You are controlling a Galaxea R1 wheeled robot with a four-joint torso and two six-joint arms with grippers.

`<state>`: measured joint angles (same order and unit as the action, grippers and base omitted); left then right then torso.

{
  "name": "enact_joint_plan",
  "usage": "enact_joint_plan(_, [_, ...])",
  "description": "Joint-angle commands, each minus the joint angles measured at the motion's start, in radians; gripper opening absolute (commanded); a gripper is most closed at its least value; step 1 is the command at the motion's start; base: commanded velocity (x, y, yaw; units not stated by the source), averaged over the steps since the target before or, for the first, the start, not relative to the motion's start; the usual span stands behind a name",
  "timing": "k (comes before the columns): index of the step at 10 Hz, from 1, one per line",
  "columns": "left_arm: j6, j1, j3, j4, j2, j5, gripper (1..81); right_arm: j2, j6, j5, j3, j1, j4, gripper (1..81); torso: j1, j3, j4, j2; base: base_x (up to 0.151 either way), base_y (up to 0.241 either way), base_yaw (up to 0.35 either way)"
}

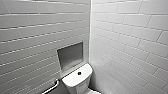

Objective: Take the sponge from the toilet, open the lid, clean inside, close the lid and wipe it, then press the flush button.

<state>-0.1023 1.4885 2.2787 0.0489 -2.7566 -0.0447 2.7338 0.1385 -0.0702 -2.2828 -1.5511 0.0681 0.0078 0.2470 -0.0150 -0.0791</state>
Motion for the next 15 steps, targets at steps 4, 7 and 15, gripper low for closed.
enact_joint_plan(4, [0.007,-0.026,-0.016,0.002,0.012,0.063,81.1,-0.020,-0.007,0.061,0.019,0.022,-0.005,1.0,0.000,0.000,0.000,0.000,0.037,0.000,0.000])
enact_joint_plan(7, [0.007,-0.026,-0.051,0.003,0.032,0.065,81.1,-0.065,-0.004,0.055,0.100,0.022,-0.008,1.0,0.000,0.000,0.000,0.000,0.000,0.000,0.000])
enact_joint_plan(15, [0.001,-0.199,-0.583,0.006,0.383,0.095,81.1,-0.286,0.019,0.046,0.416,0.088,-0.076,1.0,0.000,0.000,0.000,0.000,0.000,0.000,0.000])
